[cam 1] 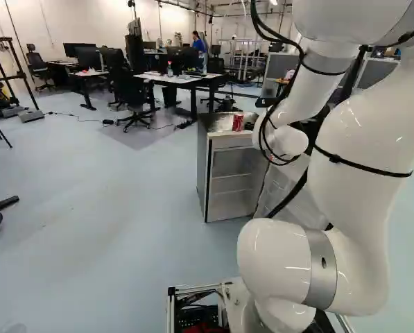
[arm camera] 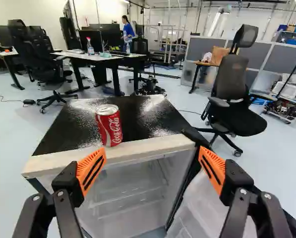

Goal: Grab a drink from the fridge

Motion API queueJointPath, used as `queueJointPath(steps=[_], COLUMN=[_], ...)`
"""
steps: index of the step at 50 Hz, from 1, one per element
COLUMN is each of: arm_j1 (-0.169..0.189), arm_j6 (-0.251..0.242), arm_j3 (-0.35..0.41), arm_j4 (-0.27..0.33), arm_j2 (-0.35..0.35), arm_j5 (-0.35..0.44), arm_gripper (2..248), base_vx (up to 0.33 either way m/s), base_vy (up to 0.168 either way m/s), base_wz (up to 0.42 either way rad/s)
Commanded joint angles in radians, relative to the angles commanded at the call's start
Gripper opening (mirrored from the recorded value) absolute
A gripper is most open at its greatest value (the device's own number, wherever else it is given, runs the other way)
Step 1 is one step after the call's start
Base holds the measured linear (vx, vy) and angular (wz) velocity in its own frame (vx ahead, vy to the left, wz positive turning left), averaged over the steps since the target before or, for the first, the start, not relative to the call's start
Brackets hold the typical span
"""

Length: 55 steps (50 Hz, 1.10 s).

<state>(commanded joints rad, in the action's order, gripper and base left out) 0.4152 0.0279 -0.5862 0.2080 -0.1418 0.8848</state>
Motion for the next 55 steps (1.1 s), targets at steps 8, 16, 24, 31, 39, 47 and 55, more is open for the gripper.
queueJointPath(steps=[8,16,24,31,39,47,55], arm_j1=[0.025,0.05,0.074,0.096,0.119,0.141,0.163], arm_j6=[0.0,0.0,0.0,0.0,0.0,0.0,0.0], arm_j3=[-0.007,-0.016,-0.026,-0.036,-0.05,-0.069,-0.09], arm_j4=[-0.014,-0.029,-0.044,-0.056,-0.069,-0.082,-0.095], arm_j2=[0.012,0.022,0.031,0.038,0.043,0.044,0.044], arm_j5=[-0.055,-0.111,-0.167,-0.215,-0.271,-0.327,-0.382], arm_gripper=[247,247,247,247,247,247,247], base_vx=[0.0,0.0,0.0,0.0,0.0,0.0,0.0], base_vy=[0.0,0.0,0.0,0.0,0.0,0.0,0.0], base_wz=[0.0,0.0,0.0,0.0,0.0,0.0,0.0])
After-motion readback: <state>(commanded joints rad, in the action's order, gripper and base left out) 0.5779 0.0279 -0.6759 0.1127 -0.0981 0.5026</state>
